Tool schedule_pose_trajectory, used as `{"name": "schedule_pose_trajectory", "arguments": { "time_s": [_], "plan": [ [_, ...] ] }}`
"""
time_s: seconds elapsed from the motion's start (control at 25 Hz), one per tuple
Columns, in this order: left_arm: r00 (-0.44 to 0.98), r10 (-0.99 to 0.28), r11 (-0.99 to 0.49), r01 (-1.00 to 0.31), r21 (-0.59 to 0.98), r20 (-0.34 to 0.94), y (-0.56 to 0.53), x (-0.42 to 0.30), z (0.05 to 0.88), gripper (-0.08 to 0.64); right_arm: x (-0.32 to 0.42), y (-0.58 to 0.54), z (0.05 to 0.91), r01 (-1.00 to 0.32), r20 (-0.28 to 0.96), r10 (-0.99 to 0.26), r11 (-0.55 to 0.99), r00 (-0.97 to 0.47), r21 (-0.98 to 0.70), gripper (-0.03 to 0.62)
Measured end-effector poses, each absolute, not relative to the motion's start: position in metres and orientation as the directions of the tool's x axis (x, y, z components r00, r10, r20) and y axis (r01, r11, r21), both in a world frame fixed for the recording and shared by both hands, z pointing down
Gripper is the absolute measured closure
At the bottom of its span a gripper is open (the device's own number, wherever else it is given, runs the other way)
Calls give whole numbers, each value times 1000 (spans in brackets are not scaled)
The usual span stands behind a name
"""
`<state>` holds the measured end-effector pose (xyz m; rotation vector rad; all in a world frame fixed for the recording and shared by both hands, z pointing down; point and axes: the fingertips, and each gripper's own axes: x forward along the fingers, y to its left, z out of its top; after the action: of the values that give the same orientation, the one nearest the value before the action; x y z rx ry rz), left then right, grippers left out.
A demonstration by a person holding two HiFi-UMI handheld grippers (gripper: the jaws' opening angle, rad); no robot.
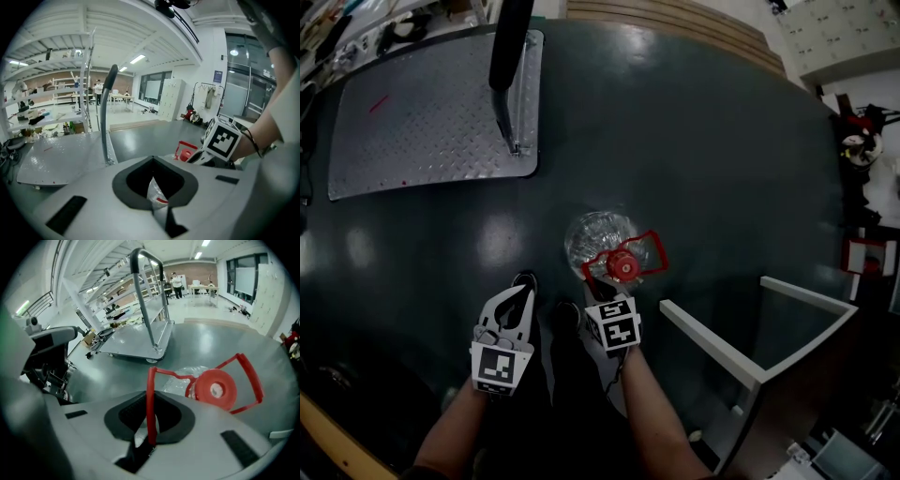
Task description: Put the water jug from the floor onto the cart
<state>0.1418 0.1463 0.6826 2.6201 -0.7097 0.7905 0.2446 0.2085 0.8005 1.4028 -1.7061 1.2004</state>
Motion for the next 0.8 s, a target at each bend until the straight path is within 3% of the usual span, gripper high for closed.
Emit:
{"name": "schedule_pose_trajectory", "arguments": {
  "time_s": [0.28,0.48,0.8],
  "plan": [
    [707,-404,-814,-567,123,581,155,136,667,552,244,218,784,-940,854,-405,41,-325,-339,566],
    [697,-454,-787,-606,117,555,156,129,645,552,229,218,743,-866,774,-434,30,-462,-500,566],
    [636,-579,-687,-717,115,510,154,89,592,552,164,209,647,-768,663,-390,284,-640,-574,566]
  ]
}}
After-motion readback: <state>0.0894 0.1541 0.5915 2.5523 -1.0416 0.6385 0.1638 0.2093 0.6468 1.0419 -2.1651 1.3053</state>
